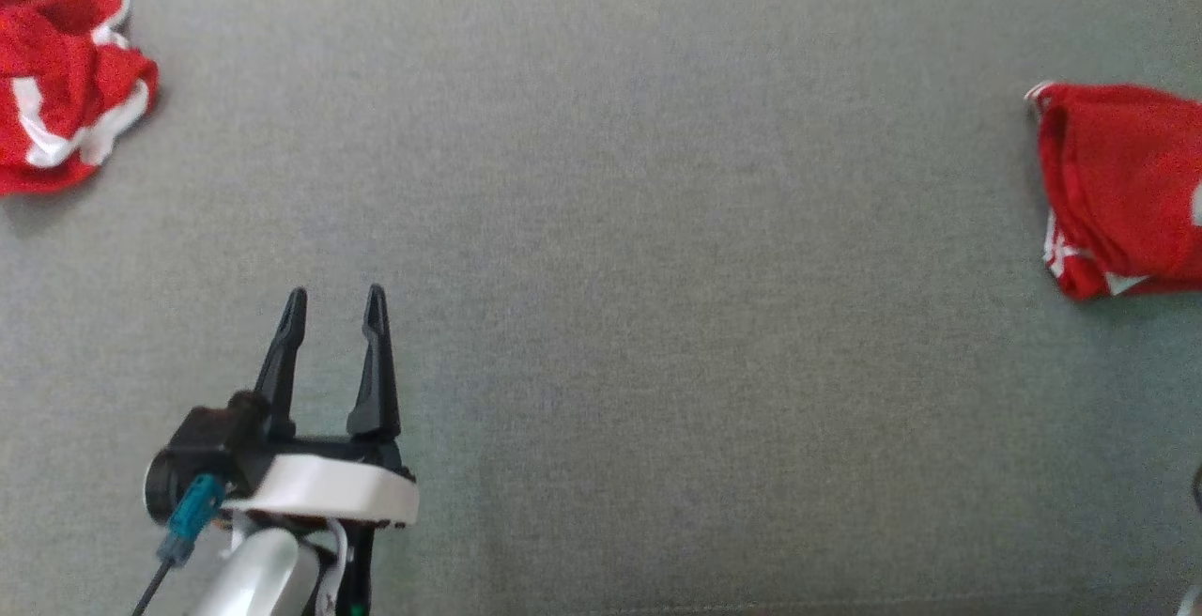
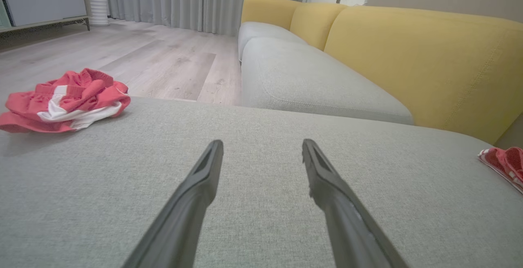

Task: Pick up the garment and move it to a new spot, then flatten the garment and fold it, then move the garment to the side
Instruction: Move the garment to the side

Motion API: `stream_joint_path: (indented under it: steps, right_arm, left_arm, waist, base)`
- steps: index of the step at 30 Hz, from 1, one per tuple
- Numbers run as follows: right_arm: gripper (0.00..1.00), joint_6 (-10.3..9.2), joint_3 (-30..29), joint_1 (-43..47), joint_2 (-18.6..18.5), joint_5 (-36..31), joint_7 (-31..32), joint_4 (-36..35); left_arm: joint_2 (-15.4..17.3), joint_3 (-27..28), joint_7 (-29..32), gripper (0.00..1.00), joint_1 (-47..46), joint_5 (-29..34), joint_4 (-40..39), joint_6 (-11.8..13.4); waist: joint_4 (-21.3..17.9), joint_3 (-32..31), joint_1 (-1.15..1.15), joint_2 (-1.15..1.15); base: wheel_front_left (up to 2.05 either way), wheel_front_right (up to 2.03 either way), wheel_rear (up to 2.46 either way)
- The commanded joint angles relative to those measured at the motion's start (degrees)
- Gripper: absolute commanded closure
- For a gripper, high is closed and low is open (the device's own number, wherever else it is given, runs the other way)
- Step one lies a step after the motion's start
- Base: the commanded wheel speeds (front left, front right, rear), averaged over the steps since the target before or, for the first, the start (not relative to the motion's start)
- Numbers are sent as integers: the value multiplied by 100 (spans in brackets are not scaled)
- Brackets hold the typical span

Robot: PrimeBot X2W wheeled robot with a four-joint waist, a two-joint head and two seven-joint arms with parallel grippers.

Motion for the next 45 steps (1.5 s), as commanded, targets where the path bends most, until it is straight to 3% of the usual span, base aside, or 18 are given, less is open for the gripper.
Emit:
stream_joint_path:
  steps: [1,11,17,29,45]
  right_arm:
    - [0,37,178,31,-2,59,-53,-289]
    - [0,37,1042,1192,853,832,-73,-1403]
    - [0,37,1408,2286,1220,1283,-280,-2169]
    - [0,37,1867,3782,1291,1977,-823,-2864]
    - [0,37,2058,4602,1292,2098,-1087,-3091]
  left_arm:
    - [131,265,-52,0,-89,-37,-108,-14]
    - [18,275,-125,0,258,-275,331,-100]
    - [-33,288,-178,0,523,-360,500,-115]
    - [-144,197,-237,0,842,-369,616,-160]
    - [-220,72,-253,0,916,-356,780,-197]
  waist:
    - [-1,-246,0,0]
    - [115,-1111,0,0]
    - [215,-1266,0,0]
    - [316,-1364,0,0]
    - [300,-1486,0,0]
  base:
    - [0,0,0]
    - [0,0,0]
    - [0,0,0]
    - [0,0,0]
    - [0,0,0]
